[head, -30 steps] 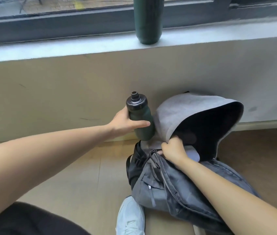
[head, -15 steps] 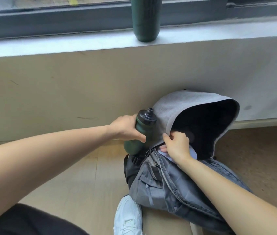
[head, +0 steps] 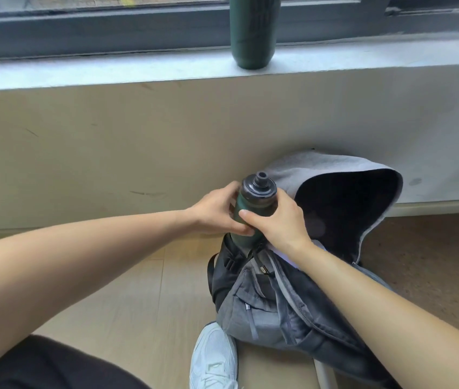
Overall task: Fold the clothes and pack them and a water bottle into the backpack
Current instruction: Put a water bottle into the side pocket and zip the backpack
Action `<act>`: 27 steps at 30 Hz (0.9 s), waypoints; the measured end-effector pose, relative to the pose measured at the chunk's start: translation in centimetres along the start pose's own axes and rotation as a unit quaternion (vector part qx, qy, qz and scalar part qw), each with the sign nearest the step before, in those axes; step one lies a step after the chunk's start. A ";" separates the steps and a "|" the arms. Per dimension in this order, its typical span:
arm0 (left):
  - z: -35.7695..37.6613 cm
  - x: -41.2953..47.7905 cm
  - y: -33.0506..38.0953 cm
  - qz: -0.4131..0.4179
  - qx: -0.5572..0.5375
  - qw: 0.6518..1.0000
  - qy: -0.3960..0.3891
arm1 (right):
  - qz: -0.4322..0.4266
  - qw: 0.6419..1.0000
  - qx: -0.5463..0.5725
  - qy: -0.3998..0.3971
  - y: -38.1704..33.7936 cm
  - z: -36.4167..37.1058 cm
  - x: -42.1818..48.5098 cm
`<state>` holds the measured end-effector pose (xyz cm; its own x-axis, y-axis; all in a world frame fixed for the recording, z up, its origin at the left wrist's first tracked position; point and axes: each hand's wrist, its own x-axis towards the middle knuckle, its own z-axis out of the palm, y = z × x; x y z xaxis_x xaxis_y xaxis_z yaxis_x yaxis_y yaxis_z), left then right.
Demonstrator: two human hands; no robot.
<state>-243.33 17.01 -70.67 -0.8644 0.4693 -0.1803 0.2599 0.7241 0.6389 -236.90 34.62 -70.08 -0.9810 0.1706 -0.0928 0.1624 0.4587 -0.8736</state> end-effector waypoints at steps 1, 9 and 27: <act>0.0 0.1 -0.5 -0.009 0.002 1.000 -0.015 | -0.003 1.000 0.014 0.007 0.3 -0.1 0.2; 3.4 0.4 -4.3 -0.030 0.202 0.961 -0.184 | -0.007 0.995 0.065 0.073 1.6 0.0 0.4; 2.6 -1.3 -6.3 0.152 0.289 0.930 -0.168 | -0.007 0.995 0.079 0.065 1.6 0.1 0.6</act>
<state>-242.70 13.15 -76.43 -0.5548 0.7580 -0.3431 0.7425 0.6371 0.2070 -237.28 35.39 -71.60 -0.9592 0.2816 -0.0256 0.1194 0.3212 -0.9394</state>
